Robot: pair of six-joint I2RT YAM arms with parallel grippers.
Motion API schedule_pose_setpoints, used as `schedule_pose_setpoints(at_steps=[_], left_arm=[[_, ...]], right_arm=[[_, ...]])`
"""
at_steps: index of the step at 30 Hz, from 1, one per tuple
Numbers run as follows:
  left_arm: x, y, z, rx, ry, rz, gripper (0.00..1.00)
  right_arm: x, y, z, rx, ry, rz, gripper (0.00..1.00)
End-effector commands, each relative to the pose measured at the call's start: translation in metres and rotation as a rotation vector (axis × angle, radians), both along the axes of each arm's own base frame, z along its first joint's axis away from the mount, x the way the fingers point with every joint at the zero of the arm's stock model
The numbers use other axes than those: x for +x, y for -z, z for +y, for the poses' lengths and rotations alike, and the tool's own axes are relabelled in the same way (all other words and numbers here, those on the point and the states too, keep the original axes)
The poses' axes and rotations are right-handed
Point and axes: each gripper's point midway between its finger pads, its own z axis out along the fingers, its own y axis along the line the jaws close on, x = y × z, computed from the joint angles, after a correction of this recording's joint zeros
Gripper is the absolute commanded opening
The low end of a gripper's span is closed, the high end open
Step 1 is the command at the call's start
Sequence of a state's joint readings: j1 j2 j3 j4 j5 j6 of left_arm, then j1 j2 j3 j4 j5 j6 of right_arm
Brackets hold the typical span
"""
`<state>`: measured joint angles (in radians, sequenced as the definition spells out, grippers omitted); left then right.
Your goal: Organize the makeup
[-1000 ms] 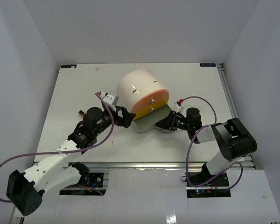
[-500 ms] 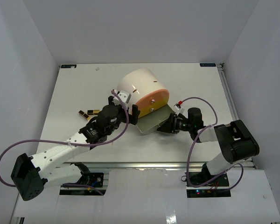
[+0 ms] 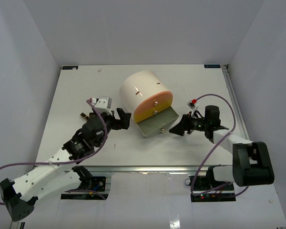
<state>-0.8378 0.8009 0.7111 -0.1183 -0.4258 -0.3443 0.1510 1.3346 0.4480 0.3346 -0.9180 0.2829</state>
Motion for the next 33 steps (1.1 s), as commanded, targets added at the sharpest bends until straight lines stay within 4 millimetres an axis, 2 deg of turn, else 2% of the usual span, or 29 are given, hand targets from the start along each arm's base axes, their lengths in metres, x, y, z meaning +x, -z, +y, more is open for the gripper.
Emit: schedule_pose_setpoints(at_steps=[1,3,5,7,9,12,14,15,17,18,19,20,22,24,30,32,33], left_arm=[[-0.01,0.041,0.04,-0.1,-0.195,0.19,0.98],[-0.01,0.052,0.048,-0.127,-0.201,0.249,0.98],[0.004,0.064,0.07,-0.183,-0.266,0.312,0.98],[0.014,0.082,0.08,-0.212,-0.295,0.397,0.98],[0.026,0.1,0.094,-0.244,-0.351,0.501,0.98],[0.045,0.106,0.116,-0.304,-0.474,0.612,0.98],[0.055,0.12,0.127,-0.286,-0.571,0.684,0.98],[0.063,0.111,0.128,-0.306,-0.593,0.676,0.98],[0.071,0.119,0.131,-0.301,-0.642,0.714,0.98],[0.075,0.12,0.134,-0.313,-0.671,0.724,0.98],[0.082,0.116,0.134,-0.32,-0.685,0.725,0.98],[0.082,0.129,0.137,-0.295,-0.724,0.769,0.98],[0.089,0.13,0.138,-0.297,-0.755,0.788,0.98],[0.091,0.143,0.142,-0.266,-0.798,0.833,0.98],[0.102,0.16,0.15,-0.237,-0.893,0.893,0.98],[0.105,0.166,0.151,-0.254,-0.91,0.913,0.97],[0.107,0.168,0.153,-0.266,-0.922,0.922,0.97]], right_arm=[[-0.001,-0.04,-0.03,-0.037,-0.168,-0.258,0.9],[-0.003,-0.057,-0.049,-0.033,-0.199,-0.305,0.9],[-0.021,-0.062,-0.059,-0.022,-0.223,-0.196,0.9],[-0.021,-0.067,-0.07,-0.037,-0.243,-0.236,0.9],[-0.01,-0.063,-0.082,-0.069,-0.225,-0.264,0.9],[0.009,-0.06,-0.106,-0.078,-0.133,-0.275,0.9],[0.015,-0.058,-0.115,-0.118,-0.103,-0.288,0.9],[0.02,-0.057,-0.118,-0.136,-0.085,-0.288,0.9],[0.022,-0.059,-0.122,-0.189,-0.066,-0.323,0.9],[0.022,-0.059,-0.122,-0.194,-0.042,-0.305,0.9],[0.029,-0.067,-0.126,-0.232,-0.024,-0.376,0.9],[0.031,-0.069,-0.127,-0.256,-0.015,-0.393,0.9],[0.035,-0.079,-0.129,-0.298,0.011,-0.455,0.9],[0.04,-0.083,-0.132,-0.352,0.038,-0.489,0.9],[0.046,-0.125,-0.134,-0.49,0.127,-0.735,0.9],[0.045,-0.129,-0.131,-0.45,0.181,-0.713,0.9],[0.044,-0.125,-0.13,-0.439,0.185,-0.708,0.9]])
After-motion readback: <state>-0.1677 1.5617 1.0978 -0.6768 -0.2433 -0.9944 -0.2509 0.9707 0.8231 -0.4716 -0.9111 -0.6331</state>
